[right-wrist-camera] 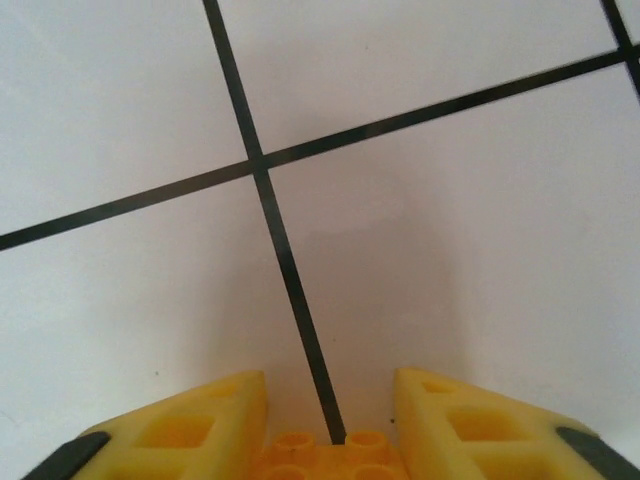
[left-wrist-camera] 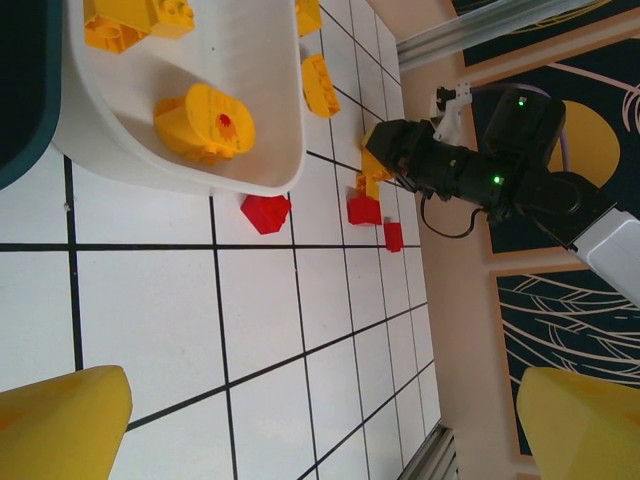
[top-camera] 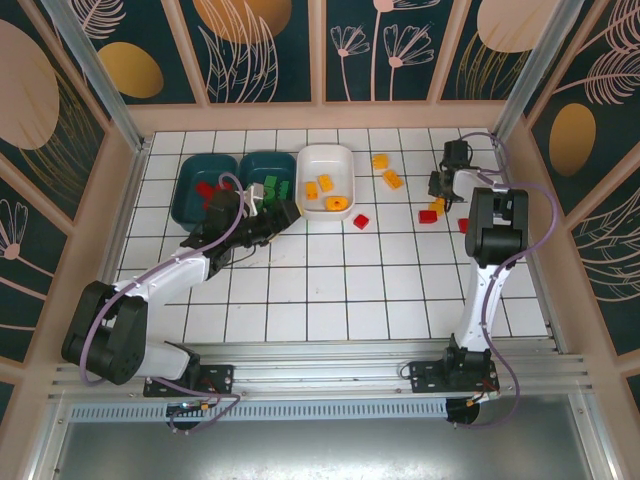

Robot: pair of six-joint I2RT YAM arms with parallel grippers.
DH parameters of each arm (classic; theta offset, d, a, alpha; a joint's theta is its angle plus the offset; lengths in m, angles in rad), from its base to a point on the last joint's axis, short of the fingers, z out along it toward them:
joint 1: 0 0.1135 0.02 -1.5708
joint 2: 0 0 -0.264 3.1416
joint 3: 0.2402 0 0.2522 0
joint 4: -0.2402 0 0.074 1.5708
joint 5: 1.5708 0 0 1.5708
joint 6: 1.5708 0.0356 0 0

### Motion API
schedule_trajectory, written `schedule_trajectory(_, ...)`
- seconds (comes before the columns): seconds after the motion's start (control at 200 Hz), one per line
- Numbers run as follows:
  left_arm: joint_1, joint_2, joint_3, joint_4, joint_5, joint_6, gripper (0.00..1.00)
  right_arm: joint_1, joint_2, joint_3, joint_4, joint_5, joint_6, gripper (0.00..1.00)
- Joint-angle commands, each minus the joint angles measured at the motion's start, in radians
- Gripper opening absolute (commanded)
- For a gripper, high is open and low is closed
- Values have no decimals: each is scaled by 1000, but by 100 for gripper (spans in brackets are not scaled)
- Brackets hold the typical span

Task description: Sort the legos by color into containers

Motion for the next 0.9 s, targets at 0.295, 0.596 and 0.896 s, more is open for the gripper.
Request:
schedule_trajectory(0.295, -4, -92, 74, -187, -236, 121, 99, 71, -319, -183, 79, 29, 248, 22)
schedule_trajectory(0.596, 107, -182, -44, -236, -393, -2, 98, 419, -224, 18, 55, -32, 269, 23)
schedule_trajectory(0.896, 130, -176, -88, -222, -254, -2, 98, 507, 72, 472, -176, -62, 253, 47)
